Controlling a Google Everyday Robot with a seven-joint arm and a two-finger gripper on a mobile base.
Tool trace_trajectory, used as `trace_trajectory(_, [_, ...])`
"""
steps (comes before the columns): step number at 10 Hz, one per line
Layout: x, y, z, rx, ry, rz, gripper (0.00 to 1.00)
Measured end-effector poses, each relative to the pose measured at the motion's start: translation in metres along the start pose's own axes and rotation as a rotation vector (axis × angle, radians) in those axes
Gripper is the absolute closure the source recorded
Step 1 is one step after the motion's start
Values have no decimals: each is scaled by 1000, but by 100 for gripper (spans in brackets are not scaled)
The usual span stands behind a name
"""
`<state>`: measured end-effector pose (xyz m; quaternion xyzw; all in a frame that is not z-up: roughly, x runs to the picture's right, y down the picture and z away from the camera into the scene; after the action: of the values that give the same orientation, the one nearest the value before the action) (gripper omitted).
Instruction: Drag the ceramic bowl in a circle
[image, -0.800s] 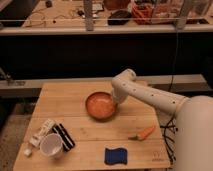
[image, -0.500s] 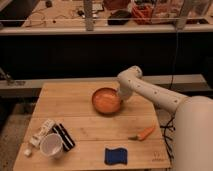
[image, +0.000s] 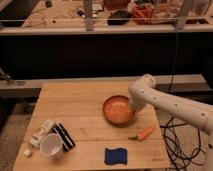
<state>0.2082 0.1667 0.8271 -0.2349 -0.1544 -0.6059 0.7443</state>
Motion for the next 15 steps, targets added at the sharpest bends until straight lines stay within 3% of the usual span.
trace_trajectory(2, [-49,10,-4,-10,-24,15,100])
trace_trajectory(3, [-62,7,-4,-10,-30,6,100])
trace_trajectory(6, [-82,-35,-2,7,-40,-85,100])
trace_trajectory(8, [-67,-85,3,31,-40,-187,100])
trace_trajectory(11, [-9,-142,13,54,-21,-290,100])
trace_trajectory(13, [23,-149,17,41,-12,-281,100])
trace_trajectory(15, [37,-129,19,12,-11,-240,100])
